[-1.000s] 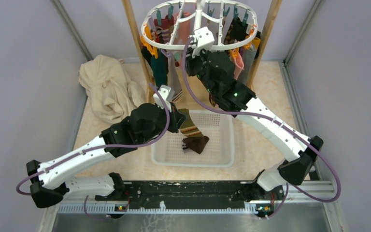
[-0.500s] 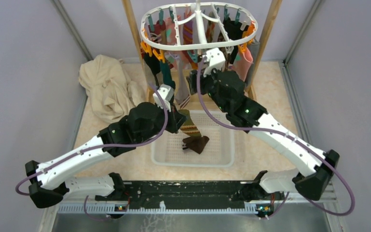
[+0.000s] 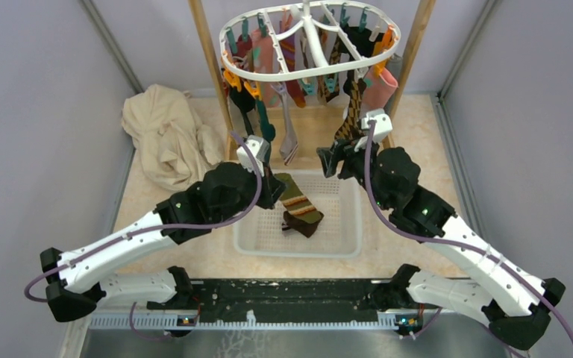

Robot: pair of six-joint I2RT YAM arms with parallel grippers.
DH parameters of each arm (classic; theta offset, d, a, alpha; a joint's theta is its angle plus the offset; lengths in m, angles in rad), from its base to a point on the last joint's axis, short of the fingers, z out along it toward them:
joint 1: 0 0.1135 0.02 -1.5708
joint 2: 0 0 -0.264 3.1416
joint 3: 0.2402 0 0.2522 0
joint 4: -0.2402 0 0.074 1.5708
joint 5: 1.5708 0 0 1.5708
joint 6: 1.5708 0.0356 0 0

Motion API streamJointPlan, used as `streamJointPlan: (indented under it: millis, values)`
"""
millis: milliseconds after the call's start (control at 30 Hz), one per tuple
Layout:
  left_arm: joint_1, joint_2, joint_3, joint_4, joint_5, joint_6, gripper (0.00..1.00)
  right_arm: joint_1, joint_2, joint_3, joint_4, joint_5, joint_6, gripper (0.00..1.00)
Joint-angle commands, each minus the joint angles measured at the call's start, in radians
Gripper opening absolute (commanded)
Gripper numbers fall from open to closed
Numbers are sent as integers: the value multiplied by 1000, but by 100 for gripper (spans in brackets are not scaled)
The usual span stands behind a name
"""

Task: Remove the socks clipped to the hanger
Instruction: Place the sock in the bin.

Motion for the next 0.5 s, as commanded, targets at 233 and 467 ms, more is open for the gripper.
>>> streamJointPlan:
  millis: [233,467]
  values:
    - [20,61,-177,-25,-163,-90,10,-1,-106,-156,-64,-35,140,65]
    - [42,128,-287,-23,-187,-150,18,0,-132,-206,-80,-37,160,65]
